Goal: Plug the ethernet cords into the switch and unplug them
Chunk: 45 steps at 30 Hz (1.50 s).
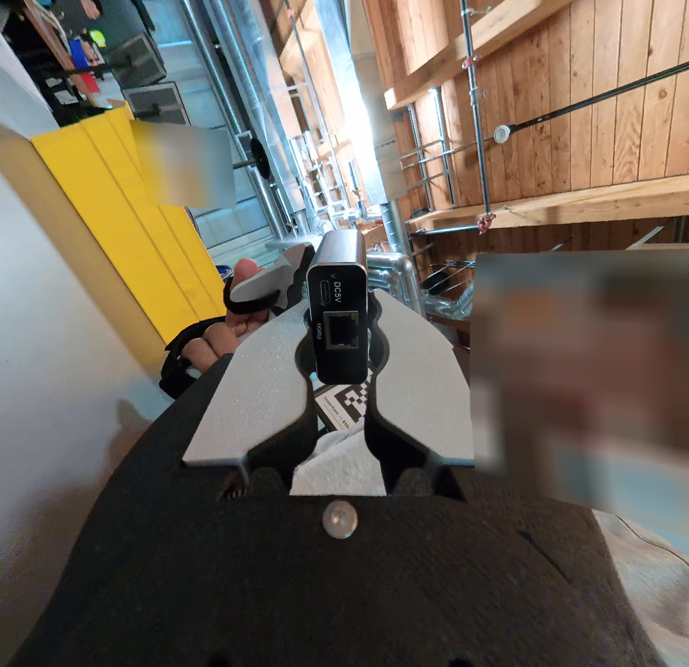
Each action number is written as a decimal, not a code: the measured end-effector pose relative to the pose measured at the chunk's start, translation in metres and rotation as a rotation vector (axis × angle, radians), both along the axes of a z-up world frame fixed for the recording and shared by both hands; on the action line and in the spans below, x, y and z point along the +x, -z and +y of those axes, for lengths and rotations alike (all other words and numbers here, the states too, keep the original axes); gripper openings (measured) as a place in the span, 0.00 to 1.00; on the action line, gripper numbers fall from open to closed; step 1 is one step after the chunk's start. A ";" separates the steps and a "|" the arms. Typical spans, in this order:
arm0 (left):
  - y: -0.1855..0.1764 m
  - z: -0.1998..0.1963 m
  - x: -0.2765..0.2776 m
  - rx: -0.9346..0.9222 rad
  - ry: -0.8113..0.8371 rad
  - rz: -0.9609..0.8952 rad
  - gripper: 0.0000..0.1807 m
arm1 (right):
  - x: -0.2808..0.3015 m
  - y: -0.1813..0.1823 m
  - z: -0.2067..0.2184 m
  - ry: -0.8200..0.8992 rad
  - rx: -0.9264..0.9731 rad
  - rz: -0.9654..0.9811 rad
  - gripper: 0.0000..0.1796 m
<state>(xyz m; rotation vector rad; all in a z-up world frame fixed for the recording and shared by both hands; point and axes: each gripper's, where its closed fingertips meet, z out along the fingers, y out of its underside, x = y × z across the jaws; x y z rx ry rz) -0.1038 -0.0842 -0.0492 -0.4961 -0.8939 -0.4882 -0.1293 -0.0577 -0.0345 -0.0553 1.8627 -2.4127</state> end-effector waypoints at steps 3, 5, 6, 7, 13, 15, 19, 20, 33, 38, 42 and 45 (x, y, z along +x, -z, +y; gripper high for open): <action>0.002 0.001 -0.001 0.002 0.001 -0.008 0.15 | -0.016 -0.020 0.006 0.032 -0.083 -0.106 0.21; 0.003 0.002 -0.001 -0.014 -0.001 -0.010 0.15 | -0.018 -0.036 0.006 0.025 -0.103 -0.151 0.18; 0.003 0.001 -0.001 -0.021 -0.004 -0.008 0.15 | -0.021 -0.044 0.005 0.037 -0.103 -0.158 0.17; 0.004 0.000 -0.002 -0.031 -0.013 -0.009 0.15 | -0.023 -0.053 0.003 0.056 -0.097 -0.157 0.15; 0.022 -0.016 -0.009 -0.125 -0.095 -0.064 0.15 | 0.009 -0.127 -0.022 -0.030 -0.101 -0.104 0.14; 0.025 -0.025 -0.012 -0.101 -0.123 -0.088 0.15 | 0.040 -0.141 -0.044 -0.126 -0.061 -0.094 0.14; 0.033 -0.037 -0.016 -0.017 -0.162 -0.165 0.15 | 0.117 -0.134 -0.105 -0.333 0.093 -0.055 0.14; 0.037 -0.036 -0.016 -0.036 -0.160 -0.177 0.15 | 0.135 -0.132 -0.120 -0.370 0.112 -0.056 0.13; 0.041 -0.002 -0.035 -0.272 -0.133 -0.126 0.15 | 0.297 -0.019 -0.324 -0.531 0.726 0.177 0.12; 0.033 0.001 -0.030 -0.320 -0.131 -0.088 0.15 | 0.288 -0.009 -0.367 -0.437 0.788 0.513 0.03; 0.033 -0.001 -0.030 -0.362 -0.144 -0.068 0.15 | 0.293 0.013 -0.379 -0.403 0.851 0.773 0.06; 0.032 -0.004 -0.029 -0.345 -0.152 -0.066 0.14 | 0.286 0.034 -0.385 -0.383 0.963 0.873 0.14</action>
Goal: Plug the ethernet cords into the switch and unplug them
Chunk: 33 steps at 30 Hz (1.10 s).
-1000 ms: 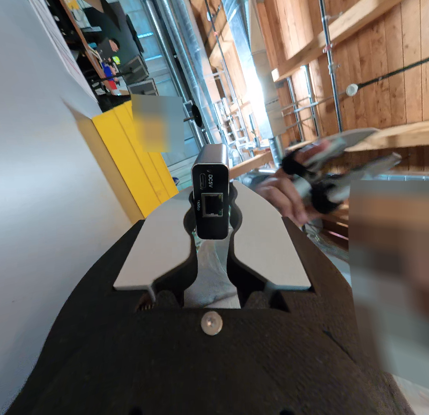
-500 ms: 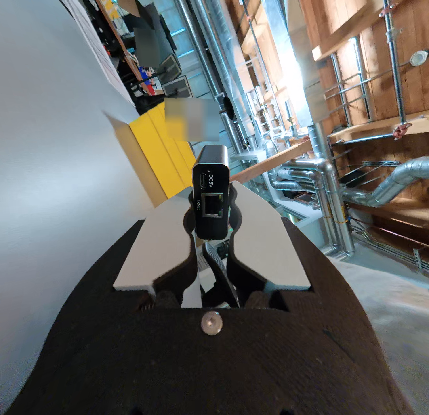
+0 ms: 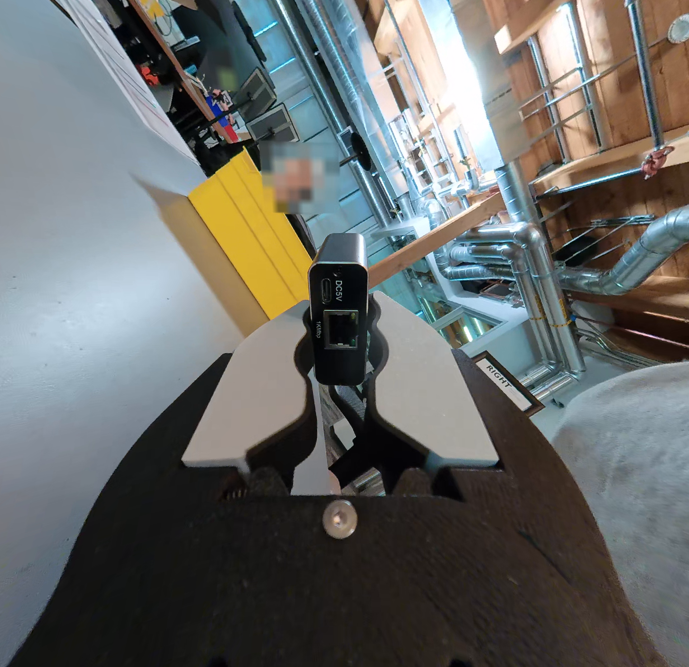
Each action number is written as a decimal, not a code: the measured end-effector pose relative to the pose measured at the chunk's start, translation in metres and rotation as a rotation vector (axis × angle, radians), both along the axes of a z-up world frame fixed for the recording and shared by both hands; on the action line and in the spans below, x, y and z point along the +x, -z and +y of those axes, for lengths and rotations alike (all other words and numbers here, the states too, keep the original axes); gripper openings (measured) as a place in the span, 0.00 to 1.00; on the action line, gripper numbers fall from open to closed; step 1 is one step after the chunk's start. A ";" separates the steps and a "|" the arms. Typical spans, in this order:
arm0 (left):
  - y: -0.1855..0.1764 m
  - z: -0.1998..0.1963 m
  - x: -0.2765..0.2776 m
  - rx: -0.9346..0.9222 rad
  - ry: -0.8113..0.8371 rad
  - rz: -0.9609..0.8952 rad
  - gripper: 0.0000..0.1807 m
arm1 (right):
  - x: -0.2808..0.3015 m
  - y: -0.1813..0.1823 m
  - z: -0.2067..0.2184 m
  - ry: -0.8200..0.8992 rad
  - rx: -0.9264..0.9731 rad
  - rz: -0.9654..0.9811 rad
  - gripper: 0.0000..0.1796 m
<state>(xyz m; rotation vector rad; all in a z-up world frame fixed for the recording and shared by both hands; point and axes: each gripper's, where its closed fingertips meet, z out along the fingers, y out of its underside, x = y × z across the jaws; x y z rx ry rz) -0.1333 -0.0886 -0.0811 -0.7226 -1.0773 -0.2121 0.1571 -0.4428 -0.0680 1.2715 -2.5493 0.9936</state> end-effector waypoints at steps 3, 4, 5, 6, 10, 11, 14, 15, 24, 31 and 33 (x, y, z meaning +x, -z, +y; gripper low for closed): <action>0.003 -0.001 -0.001 -0.002 0.003 -0.008 0.14 | -0.012 0.023 -0.001 0.027 0.121 0.069 0.21; 0.004 -0.001 -0.001 0.002 0.005 -0.010 0.15 | -0.017 0.024 -0.003 0.019 0.107 0.100 0.14; 0.004 -0.001 -0.001 0.006 0.008 -0.010 0.15 | -0.020 0.021 -0.004 -0.001 0.081 0.116 0.08; 0.004 -0.001 -0.001 0.009 0.010 -0.010 0.15 | -0.020 0.016 -0.002 -0.019 0.069 0.105 0.08; 0.005 -0.004 0.000 -0.001 0.007 -0.009 0.15 | -0.024 -0.031 0.009 -0.047 -0.033 0.014 0.06; 0.005 -0.004 -0.001 -0.003 0.008 -0.011 0.15 | -0.030 -0.048 0.010 -0.039 -0.080 0.003 0.06; 0.006 -0.005 -0.001 0.010 0.010 -0.015 0.14 | -0.053 -0.103 0.014 0.004 -0.230 -0.049 0.06; 0.006 -0.005 0.000 0.014 0.011 -0.014 0.14 | -0.062 -0.121 0.016 0.025 -0.276 -0.076 0.06; 0.006 -0.003 0.002 0.010 0.019 -0.013 0.15 | -0.153 -0.231 0.061 0.207 -0.531 -0.316 0.04; 0.006 -0.010 0.003 0.026 0.002 -0.013 0.15 | -0.221 -0.260 0.129 0.294 -0.607 -0.445 0.03; 0.006 -0.013 0.003 0.034 -0.006 -0.014 0.15 | -0.241 -0.256 0.153 0.322 -0.613 -0.451 0.03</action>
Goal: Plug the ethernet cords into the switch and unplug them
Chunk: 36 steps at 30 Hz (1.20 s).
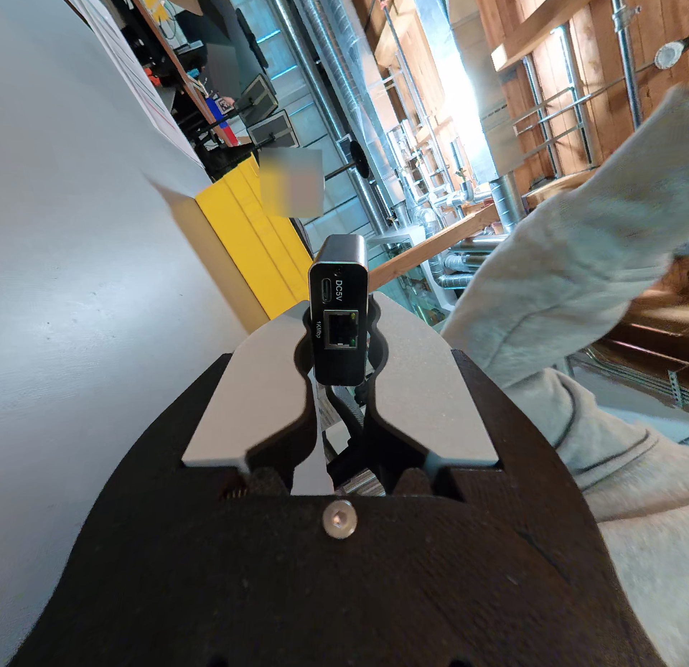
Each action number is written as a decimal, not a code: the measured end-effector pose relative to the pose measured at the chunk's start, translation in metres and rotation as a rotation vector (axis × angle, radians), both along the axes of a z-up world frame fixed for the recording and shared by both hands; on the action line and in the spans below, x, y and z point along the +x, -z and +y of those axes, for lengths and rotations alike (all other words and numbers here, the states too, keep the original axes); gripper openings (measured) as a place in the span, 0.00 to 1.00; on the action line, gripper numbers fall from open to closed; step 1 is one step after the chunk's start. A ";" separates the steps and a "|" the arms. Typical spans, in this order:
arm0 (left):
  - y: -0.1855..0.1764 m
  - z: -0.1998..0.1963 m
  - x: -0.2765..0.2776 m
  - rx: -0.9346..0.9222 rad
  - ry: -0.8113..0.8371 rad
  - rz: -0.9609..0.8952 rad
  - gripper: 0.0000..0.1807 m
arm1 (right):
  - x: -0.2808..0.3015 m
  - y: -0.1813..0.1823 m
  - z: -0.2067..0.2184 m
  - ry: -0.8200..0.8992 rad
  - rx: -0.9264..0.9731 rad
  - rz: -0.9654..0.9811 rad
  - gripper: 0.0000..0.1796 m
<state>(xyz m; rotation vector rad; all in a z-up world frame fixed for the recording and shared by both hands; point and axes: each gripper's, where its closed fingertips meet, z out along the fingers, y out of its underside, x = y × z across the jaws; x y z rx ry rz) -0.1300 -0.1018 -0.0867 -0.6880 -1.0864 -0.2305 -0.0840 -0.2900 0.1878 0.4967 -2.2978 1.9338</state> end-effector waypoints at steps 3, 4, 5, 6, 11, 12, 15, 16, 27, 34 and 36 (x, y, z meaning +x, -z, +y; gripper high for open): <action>0.006 -0.005 -0.001 -0.009 -0.019 -0.042 0.15 | -0.031 0.009 0.039 0.054 0.001 0.000 0.03; 0.012 -0.006 -0.002 -0.034 -0.029 -0.070 0.15 | -0.041 0.013 0.052 0.079 0.003 0.009 0.03; 0.016 -0.007 -0.002 -0.053 -0.040 -0.087 0.15 | -0.052 0.016 0.065 0.103 0.009 0.017 0.03; 0.017 -0.009 -0.003 -0.053 -0.050 -0.094 0.15 | -0.062 0.021 0.077 0.121 0.022 0.021 0.03; 0.015 -0.019 -0.001 -0.042 -0.106 -0.099 0.15 | -0.098 0.037 0.139 0.194 0.058 0.020 0.03; 0.015 -0.021 0.000 -0.043 -0.116 -0.100 0.15 | -0.103 0.040 0.151 0.208 0.057 0.019 0.03; 0.011 -0.026 0.003 -0.028 -0.140 -0.088 0.15 | -0.115 0.056 0.185 0.236 0.071 0.035 0.03; 0.010 -0.027 0.004 -0.030 -0.145 -0.085 0.15 | -0.116 0.064 0.195 0.233 0.082 0.043 0.03; 0.014 -0.032 0.007 -0.071 -0.178 -0.104 0.14 | -0.112 0.194 0.292 0.209 0.317 0.024 0.03; 0.014 -0.028 0.006 -0.059 -0.159 -0.105 0.14 | -0.097 0.235 0.332 0.127 0.357 -0.040 0.05; 0.014 -0.027 0.006 -0.054 -0.154 -0.105 0.14 | -0.091 0.241 0.337 0.090 0.361 -0.073 0.09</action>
